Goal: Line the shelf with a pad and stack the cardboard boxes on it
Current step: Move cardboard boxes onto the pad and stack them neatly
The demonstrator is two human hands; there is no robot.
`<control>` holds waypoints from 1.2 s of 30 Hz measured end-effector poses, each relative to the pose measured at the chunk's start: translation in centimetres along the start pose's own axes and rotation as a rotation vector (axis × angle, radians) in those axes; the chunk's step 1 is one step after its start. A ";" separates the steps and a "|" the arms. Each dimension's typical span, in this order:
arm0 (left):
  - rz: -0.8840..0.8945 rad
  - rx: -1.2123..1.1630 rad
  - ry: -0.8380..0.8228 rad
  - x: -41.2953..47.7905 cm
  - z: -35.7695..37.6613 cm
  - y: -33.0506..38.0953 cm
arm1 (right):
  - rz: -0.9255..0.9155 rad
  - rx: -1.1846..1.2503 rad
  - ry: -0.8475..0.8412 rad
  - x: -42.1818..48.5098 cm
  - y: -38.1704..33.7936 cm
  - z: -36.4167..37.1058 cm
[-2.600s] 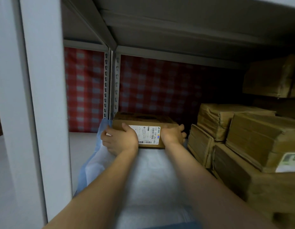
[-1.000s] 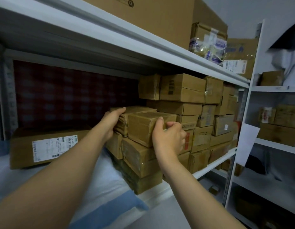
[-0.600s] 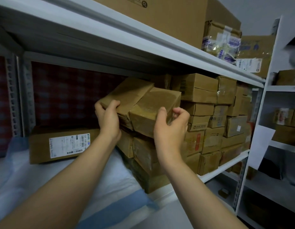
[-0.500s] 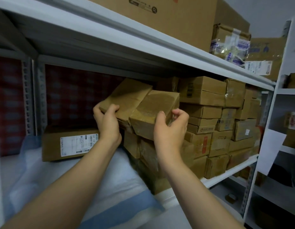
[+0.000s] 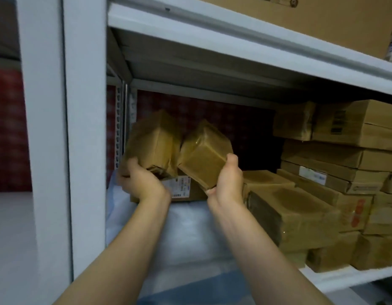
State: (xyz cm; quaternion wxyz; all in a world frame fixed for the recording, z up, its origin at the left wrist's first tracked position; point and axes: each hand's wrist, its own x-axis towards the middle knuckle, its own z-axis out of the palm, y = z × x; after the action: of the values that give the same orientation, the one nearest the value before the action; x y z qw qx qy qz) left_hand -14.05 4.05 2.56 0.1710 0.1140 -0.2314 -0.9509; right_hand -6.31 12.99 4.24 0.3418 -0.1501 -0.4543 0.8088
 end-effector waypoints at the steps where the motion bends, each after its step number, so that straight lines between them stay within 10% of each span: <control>1: -0.028 -0.009 0.066 0.2 -0.1 0.1 | 0.062 0.071 -0.008 0.7 0.6 0.3; 8: 0.216 0.220 0.272 0.7 1.9 0.2 | -0.023 -0.010 0.102 4.4 1.3 2.7; 24: 0.227 0.621 -0.135 6.1 6.4 -2.3 | -0.141 -0.410 0.122 13.4 1.7 6.3; 36: 0.327 1.051 -0.008 9.9 3.0 -4.2 | -0.212 -0.837 0.125 16.2 6.0 6.6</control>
State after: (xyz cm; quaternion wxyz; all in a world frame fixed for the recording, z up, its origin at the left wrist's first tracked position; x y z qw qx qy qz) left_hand -25.13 5.05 1.83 0.2355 0.1431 -0.6905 -0.6688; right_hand -24.14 17.81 3.92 0.3594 -0.2770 -0.7343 0.5049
